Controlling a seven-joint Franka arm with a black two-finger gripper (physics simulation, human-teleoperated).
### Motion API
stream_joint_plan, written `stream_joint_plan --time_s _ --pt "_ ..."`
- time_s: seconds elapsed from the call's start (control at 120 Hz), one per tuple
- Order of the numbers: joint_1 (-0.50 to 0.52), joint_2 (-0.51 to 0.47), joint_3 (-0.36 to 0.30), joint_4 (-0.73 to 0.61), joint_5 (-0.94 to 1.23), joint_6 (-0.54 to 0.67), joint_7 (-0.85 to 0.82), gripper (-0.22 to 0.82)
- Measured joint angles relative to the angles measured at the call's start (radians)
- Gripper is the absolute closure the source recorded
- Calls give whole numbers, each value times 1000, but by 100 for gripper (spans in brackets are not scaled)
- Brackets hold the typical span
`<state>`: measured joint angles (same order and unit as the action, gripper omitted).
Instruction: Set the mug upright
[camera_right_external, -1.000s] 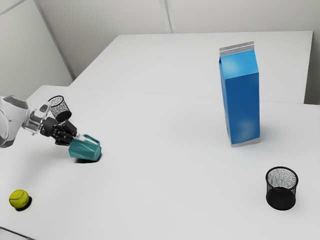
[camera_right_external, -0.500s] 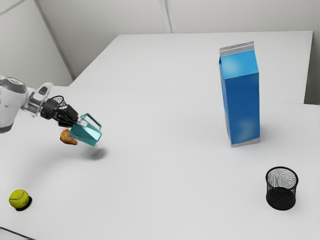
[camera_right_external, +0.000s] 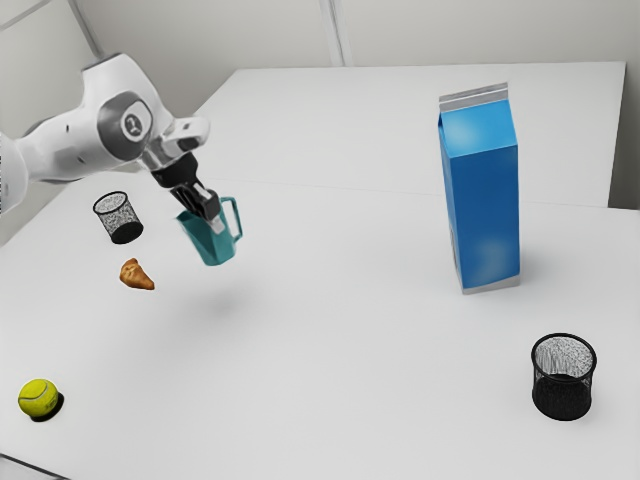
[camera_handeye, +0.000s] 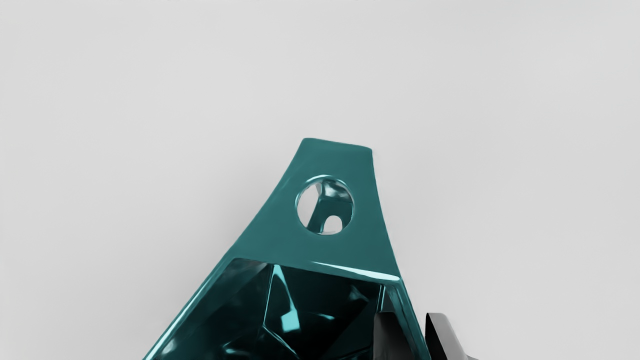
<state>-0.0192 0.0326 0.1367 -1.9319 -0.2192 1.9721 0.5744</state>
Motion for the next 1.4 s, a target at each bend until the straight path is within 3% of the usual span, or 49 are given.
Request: stream_joint_plan --time_s 0.55,0.858,1.108,1.3,1.4 --pt "33 38 -61 -219 132 320 -258 74" --pt "29 78 -65 -237 132 393 -331 72" --pt "29 70 -68 -239 119 405 -361 26" --pt "17 25 -74 -219 115 394 -375 10" --pt "11 4 -75 -135 114 333 -380 7"
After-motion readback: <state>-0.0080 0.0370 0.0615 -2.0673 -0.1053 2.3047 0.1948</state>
